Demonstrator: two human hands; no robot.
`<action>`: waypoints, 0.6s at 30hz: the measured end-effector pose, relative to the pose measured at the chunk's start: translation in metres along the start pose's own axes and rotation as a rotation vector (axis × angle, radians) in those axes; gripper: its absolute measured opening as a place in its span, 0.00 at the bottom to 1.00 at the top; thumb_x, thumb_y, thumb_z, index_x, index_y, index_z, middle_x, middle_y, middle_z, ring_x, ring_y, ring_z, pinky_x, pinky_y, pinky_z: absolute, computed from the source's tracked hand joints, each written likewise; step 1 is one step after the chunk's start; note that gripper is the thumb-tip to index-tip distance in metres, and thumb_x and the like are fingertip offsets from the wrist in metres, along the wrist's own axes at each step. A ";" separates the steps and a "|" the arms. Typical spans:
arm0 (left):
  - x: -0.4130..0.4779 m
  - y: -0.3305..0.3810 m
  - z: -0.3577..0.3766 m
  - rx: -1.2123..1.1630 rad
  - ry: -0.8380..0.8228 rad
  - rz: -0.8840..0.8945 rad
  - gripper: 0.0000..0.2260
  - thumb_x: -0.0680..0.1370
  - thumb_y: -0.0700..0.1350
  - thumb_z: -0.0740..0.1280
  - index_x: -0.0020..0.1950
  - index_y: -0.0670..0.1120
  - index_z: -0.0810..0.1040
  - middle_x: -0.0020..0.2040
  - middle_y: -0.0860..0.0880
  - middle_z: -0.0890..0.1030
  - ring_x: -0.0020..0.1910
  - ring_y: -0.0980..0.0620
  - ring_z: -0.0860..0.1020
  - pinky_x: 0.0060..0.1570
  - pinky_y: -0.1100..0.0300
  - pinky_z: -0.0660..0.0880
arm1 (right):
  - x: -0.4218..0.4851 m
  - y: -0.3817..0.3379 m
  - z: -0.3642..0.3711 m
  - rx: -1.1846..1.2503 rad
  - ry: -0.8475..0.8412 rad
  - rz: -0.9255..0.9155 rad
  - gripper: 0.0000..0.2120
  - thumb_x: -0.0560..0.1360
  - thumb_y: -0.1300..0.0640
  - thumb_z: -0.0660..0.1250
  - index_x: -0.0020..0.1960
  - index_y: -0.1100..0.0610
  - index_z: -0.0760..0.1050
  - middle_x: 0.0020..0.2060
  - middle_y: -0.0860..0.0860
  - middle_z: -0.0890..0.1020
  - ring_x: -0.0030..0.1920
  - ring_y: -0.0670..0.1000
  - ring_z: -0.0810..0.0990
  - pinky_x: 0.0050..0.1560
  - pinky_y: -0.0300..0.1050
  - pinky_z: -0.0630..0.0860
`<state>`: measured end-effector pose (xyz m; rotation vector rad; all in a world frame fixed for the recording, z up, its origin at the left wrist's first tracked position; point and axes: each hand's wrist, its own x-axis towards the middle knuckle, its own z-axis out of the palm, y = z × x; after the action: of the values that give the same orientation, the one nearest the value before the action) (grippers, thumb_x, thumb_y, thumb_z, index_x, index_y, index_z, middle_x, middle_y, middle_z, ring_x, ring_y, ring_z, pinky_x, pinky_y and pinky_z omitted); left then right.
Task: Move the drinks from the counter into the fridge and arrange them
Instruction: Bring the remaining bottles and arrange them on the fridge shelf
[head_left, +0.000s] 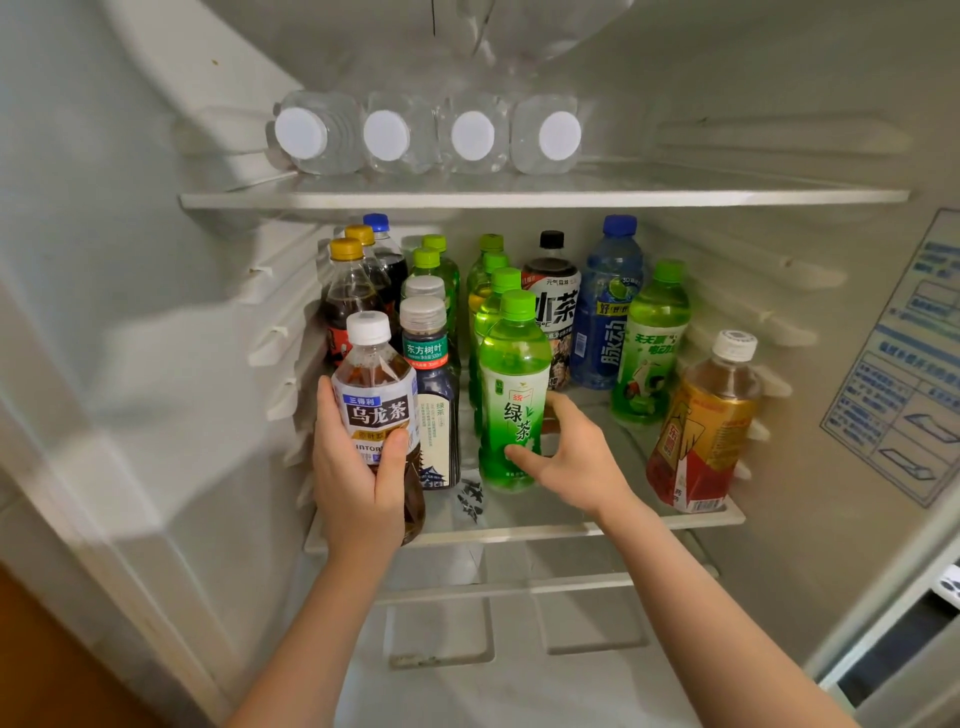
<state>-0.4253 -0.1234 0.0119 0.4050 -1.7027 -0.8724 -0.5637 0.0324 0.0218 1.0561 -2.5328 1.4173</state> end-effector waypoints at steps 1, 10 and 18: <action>0.000 0.000 0.000 -0.008 0.000 0.005 0.33 0.74 0.56 0.61 0.77 0.50 0.54 0.68 0.58 0.68 0.66 0.53 0.71 0.64 0.56 0.67 | -0.001 -0.001 0.000 0.004 0.001 0.005 0.32 0.67 0.53 0.76 0.67 0.54 0.67 0.58 0.47 0.78 0.55 0.44 0.75 0.57 0.39 0.70; -0.002 0.000 -0.004 -0.037 -0.044 0.045 0.33 0.75 0.57 0.60 0.77 0.49 0.53 0.71 0.49 0.69 0.67 0.52 0.70 0.66 0.57 0.66 | -0.031 -0.014 -0.022 -0.023 0.255 -0.048 0.29 0.71 0.54 0.73 0.69 0.55 0.68 0.59 0.46 0.76 0.57 0.42 0.73 0.59 0.39 0.71; -0.006 0.003 -0.002 -0.114 -0.031 0.030 0.31 0.76 0.56 0.61 0.76 0.53 0.54 0.70 0.50 0.70 0.66 0.55 0.71 0.65 0.64 0.67 | -0.063 0.003 -0.065 -0.185 0.946 -0.087 0.21 0.68 0.59 0.67 0.60 0.64 0.71 0.60 0.59 0.74 0.64 0.55 0.68 0.68 0.38 0.58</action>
<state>-0.4209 -0.1189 0.0102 0.2899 -1.6738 -0.9528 -0.5351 0.1175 0.0345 0.3119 -1.8330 1.2074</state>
